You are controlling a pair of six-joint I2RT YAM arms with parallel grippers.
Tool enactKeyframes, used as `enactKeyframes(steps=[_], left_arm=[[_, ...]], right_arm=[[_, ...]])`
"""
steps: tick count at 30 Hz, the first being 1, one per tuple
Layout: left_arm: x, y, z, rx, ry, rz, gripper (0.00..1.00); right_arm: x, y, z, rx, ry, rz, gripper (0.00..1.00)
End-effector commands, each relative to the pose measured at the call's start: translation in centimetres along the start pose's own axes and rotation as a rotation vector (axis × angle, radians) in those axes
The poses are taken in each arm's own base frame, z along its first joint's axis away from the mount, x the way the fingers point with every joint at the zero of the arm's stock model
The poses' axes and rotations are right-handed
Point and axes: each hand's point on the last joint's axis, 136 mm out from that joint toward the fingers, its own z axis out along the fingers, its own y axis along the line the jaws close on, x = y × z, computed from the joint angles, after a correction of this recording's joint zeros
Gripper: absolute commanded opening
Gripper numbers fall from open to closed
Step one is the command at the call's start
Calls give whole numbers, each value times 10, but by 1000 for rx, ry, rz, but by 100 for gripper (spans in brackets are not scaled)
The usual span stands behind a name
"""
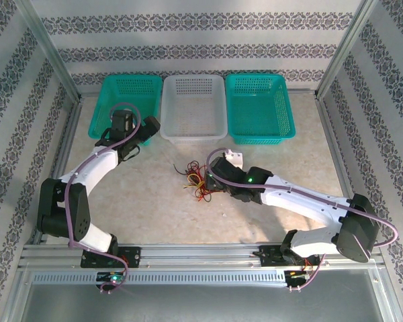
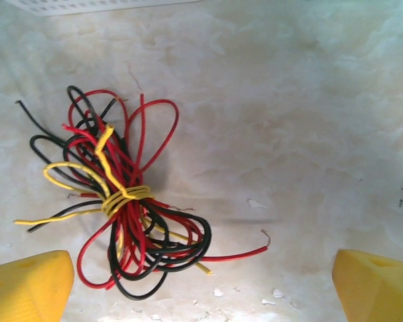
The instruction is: Untangle the cables
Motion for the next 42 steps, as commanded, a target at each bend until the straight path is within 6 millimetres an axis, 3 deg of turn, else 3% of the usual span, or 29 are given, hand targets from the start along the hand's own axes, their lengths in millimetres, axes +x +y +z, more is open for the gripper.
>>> enactKeyframes(steps=[1, 8, 16, 19, 23, 30, 33, 35, 39, 42], left_arm=[[-22, -24, -3, 63, -33, -3, 99], [-24, -35, 17, 80, 24, 44, 99], [-8, -30, 82, 58, 184, 78, 99], [-4, -27, 92, 43, 200, 74, 99], [4, -43, 95, 89, 230, 83, 99], [8, -57, 89, 125, 234, 110, 99], [0, -55, 76, 85, 200, 159, 99], [-11, -53, 59, 49, 155, 198, 99], [-36, -56, 16, -11, 52, 274, 99], [-51, -58, -26, -45, -26, 309, 99]], right_arm=[[4, 6, -1, -30, 27, -32, 98], [10, 17, -2, -82, 70, -83, 98], [18, 27, -7, -134, 109, -102, 98], [20, 24, -7, -131, 113, -100, 98], [28, 21, -1, -123, 139, -120, 98], [40, 48, 26, -258, 252, -200, 96], [34, 52, 40, -265, 255, -213, 87], [28, 53, 51, -268, 248, -209, 81], [22, 59, 69, -258, 243, -258, 78], [20, 62, 77, -240, 250, -290, 66]])
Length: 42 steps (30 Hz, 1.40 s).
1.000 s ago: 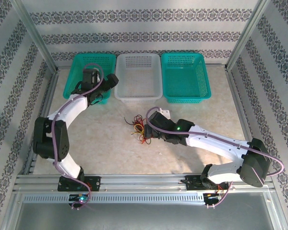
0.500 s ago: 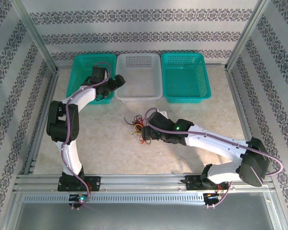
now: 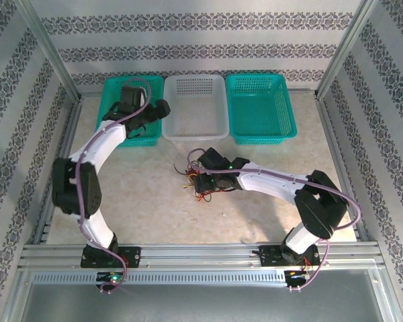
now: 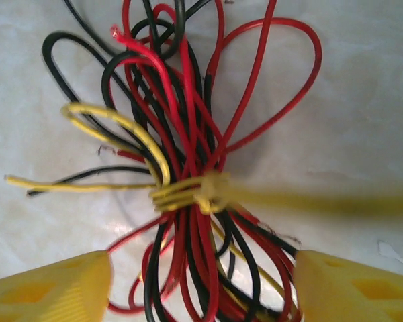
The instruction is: Untangle the cables
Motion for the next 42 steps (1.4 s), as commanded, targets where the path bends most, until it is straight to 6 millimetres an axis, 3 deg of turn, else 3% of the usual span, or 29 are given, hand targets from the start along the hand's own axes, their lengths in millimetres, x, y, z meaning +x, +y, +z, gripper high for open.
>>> enactKeyframes(steps=[1, 4, 12, 16, 18, 21, 26, 31, 36, 42], left_arm=[[-11, 2, -58, -71, -81, 83, 100], [4, -12, -94, 37, -98, 65, 96], [90, -22, -141, 323, -29, -55, 92], [118, -17, -155, 352, -5, -76, 95], [125, -20, -161, 383, 8, -79, 100], [137, -28, -165, 438, 53, -75, 99], [144, -63, -174, 618, 156, -144, 99], [134, -108, -190, 811, 210, -168, 99], [141, -128, -192, 882, 248, -209, 99], [149, -138, -197, 953, 229, -266, 99]], right_arm=[[-21, 12, -2, -23, -42, -63, 65], [-30, 12, -2, -2, -60, -73, 55], [-32, 1, -3, 84, -34, -90, 0], [-41, 4, -31, 86, -85, -111, 0], [-49, 12, -55, 66, -138, -134, 0], [-62, 29, -108, 12, -253, -192, 0], [-76, 43, -182, -73, -391, -266, 0], [-84, 54, -234, -139, -485, -317, 0], [-92, 66, -260, -193, -544, -335, 0], [-92, 76, -260, -224, -534, -347, 0]])
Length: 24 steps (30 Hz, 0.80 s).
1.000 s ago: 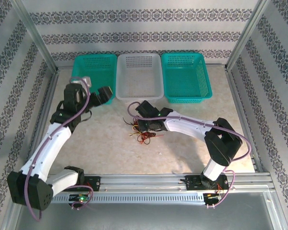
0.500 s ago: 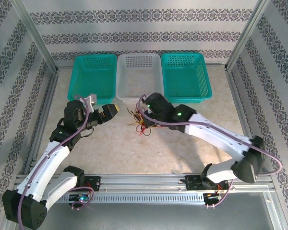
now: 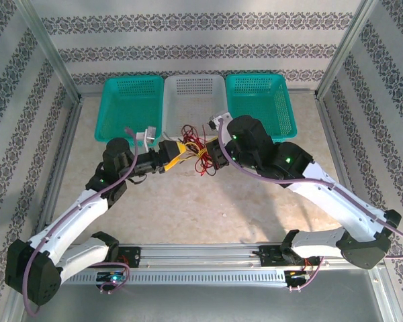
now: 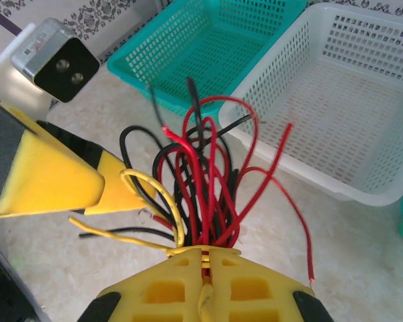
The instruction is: Untangle the cables
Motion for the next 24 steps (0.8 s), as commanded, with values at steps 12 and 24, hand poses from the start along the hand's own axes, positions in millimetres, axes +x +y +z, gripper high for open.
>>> enactKeyframes(steps=[12, 24], left_arm=[[-2, -15, 19, 96, 8, 29, 99], [8, -11, 30, 152, 95, 11, 61]], right_arm=[[-7, 45, 5, -167, 3, -30, 0], [-4, 50, 11, -184, -6, -18, 0]])
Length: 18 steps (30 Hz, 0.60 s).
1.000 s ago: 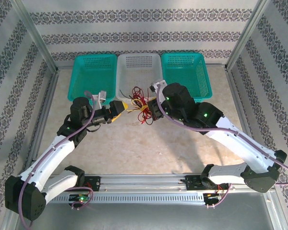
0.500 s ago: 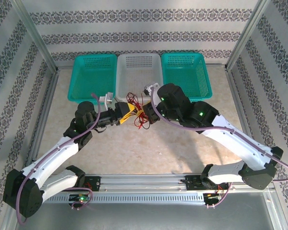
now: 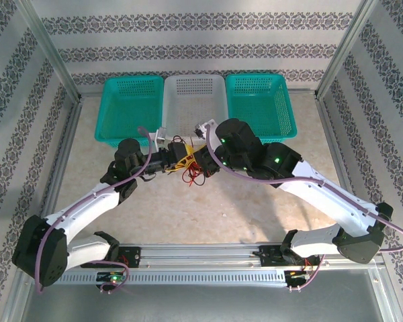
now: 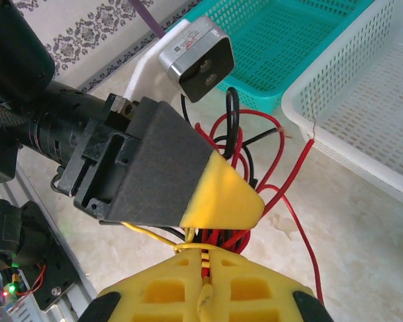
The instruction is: Untangle the cables
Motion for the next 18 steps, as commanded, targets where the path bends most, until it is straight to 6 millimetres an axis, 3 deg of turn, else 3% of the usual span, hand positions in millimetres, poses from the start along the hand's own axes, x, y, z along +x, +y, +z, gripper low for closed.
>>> enactKeyframes(steps=[1, 8, 9, 10, 11, 12, 13, 15, 18], left_arm=[[6, -24, 1, 92, 40, 52, 56], [10, -34, 0, 151, 61, 74, 16], [9, -35, 0, 151, 59, 83, 11], [8, -33, 0, 140, 54, 92, 7], [7, -31, 0, 121, 47, 112, 0], [4, -26, 0, 78, 30, 130, 0], [0, -18, -2, 19, 4, 143, 0], [-11, 2, -10, -154, -60, 186, 0], [-25, 15, -22, -296, -131, 248, 0]], right_arm=[[-15, 10, -1, -37, -66, 6, 0], [-13, 3, 1, -2, -83, 36, 0], [-13, -1, 0, 18, -88, 44, 6], [-14, -5, -1, 41, -99, 55, 19], [-15, -13, -4, 82, -112, 68, 40], [-15, -21, -9, 127, -130, 89, 61], [-15, -29, -13, 167, -146, 111, 73], [-12, -45, -23, 248, -181, 170, 88], [1, -52, -27, 270, -187, 200, 95]])
